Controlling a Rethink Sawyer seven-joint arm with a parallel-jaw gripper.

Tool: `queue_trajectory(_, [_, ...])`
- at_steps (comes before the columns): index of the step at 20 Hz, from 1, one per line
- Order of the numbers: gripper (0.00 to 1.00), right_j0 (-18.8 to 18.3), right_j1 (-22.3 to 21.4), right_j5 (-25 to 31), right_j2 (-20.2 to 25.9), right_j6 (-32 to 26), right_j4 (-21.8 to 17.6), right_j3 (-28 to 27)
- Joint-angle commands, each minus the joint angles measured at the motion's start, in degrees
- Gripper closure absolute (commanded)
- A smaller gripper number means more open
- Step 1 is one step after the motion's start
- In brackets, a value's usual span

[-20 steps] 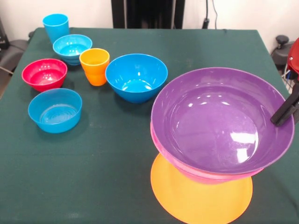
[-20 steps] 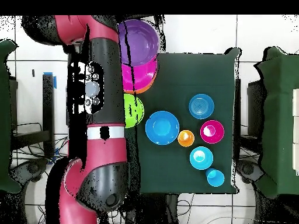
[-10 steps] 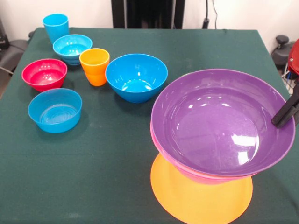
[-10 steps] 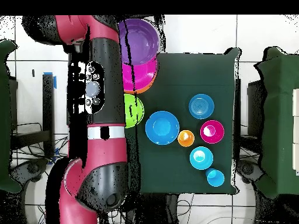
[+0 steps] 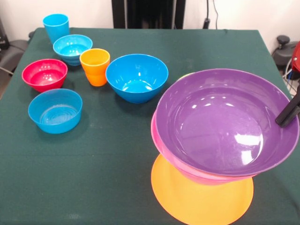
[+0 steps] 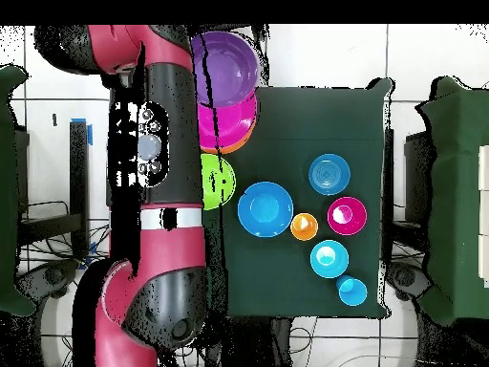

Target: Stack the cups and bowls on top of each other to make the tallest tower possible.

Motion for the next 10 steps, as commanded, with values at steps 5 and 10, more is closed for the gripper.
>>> queue_trajectory(5, [1.00,2.6,-4.7,-3.3,6.9,-21.8,-6.9,9.3])
queue_trajectory(10, [1.00,2.9,-5.2,-3.8,7.6,-22.3,-7.9,10.2])
